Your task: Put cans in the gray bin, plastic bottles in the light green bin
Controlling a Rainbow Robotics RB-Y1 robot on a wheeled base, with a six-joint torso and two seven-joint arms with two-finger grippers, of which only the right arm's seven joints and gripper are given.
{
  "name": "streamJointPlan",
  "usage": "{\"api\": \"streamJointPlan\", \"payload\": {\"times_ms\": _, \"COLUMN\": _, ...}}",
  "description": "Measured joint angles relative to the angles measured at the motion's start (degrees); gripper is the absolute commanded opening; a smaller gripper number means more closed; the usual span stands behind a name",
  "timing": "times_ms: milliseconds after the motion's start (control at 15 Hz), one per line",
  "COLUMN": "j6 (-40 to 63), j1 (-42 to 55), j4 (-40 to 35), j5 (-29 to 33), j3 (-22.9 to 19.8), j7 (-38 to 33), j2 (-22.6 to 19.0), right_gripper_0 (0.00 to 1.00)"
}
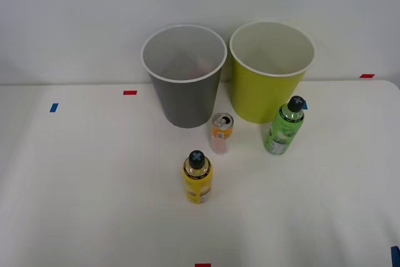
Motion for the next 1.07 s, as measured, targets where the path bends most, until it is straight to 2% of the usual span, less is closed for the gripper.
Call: {"api": "streamJointPlan", "payload": {"times_ms": 1067, "j6": 0.0, "j1": 0.0, "j4": 0.0, "j5": 0.0, "j3": 0.0, "j7": 0.0, "j2": 0.0, "right_gripper_0": 0.98}}
